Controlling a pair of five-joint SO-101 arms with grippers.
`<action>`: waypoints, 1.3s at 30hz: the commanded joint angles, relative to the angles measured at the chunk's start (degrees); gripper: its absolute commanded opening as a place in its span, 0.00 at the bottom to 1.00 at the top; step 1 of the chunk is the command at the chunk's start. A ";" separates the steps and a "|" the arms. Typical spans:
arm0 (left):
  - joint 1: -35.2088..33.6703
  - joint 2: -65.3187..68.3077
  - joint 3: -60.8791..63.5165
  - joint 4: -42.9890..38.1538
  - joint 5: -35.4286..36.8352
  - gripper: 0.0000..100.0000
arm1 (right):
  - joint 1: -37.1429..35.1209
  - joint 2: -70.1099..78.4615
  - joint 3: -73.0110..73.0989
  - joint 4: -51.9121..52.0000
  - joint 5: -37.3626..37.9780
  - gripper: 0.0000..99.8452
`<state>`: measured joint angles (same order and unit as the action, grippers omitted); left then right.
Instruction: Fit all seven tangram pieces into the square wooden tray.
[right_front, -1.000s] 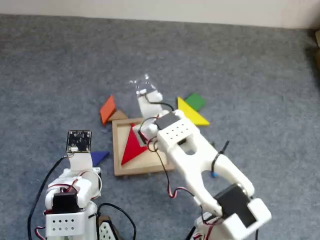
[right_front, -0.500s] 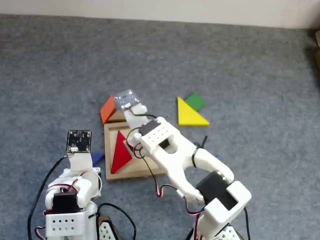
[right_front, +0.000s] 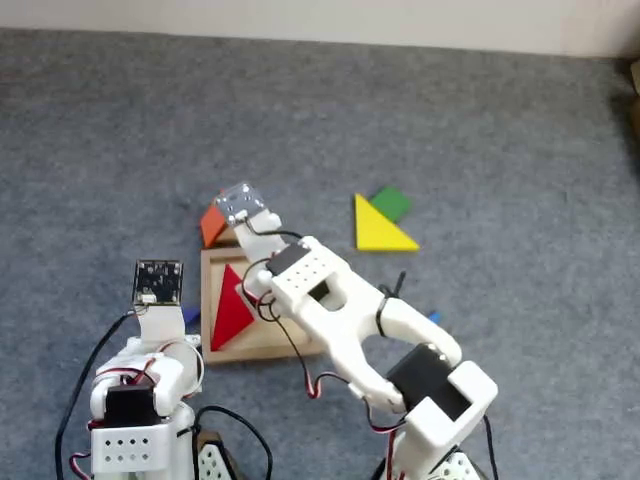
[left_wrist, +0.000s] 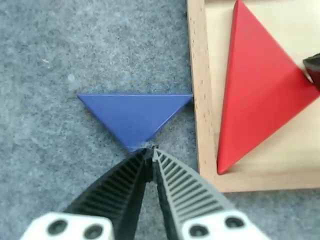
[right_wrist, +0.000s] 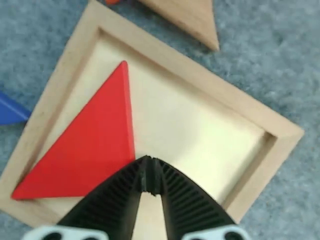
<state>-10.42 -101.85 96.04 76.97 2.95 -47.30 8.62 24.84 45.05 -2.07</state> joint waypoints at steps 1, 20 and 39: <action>-0.66 -1.98 1.19 0.26 -0.44 0.01 | 5.05 -0.48 -3.03 3.56 -0.44 0.01; -0.66 -1.98 1.19 0.26 -0.44 0.01 | 23.16 -1.98 -3.47 9.27 8.53 0.01; -0.66 -1.98 1.19 0.26 -0.44 0.01 | 5.05 -0.66 -5.85 8.31 2.20 0.01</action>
<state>-10.42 -101.85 96.04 76.97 2.95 -39.65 7.74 22.11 54.64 1.19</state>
